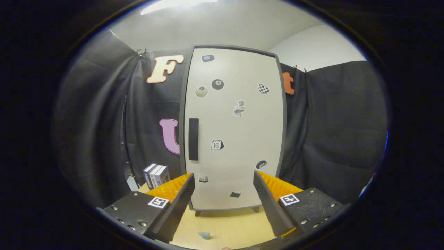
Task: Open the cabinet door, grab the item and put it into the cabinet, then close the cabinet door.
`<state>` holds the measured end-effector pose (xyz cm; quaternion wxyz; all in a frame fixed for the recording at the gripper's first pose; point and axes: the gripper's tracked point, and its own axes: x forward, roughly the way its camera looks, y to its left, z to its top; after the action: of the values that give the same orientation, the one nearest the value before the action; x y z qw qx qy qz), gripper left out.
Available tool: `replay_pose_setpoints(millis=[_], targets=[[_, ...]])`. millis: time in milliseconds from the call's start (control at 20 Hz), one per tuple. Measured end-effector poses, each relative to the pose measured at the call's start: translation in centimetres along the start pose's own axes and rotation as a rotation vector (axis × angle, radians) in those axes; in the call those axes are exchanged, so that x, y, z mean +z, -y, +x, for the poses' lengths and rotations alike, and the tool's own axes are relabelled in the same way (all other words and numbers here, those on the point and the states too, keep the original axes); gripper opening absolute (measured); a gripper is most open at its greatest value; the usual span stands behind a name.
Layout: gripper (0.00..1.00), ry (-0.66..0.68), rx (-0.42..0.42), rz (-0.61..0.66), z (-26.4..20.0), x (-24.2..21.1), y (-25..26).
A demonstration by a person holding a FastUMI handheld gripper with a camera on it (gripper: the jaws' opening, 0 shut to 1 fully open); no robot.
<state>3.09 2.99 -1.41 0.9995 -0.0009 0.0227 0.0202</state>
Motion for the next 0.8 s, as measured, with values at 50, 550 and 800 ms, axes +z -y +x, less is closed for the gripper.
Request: replay_pose_setpoints(millis=[50, 550, 800], targets=[[1.0, -0.003, 0.006, 0.004, 0.5, 0.1, -0.4], [1.0, -0.001, 0.072, -0.014, 8.2, 1.1, -5.3], [1.0, -0.001, 0.1, -0.004, 12.1, 1.2, -7.6]])
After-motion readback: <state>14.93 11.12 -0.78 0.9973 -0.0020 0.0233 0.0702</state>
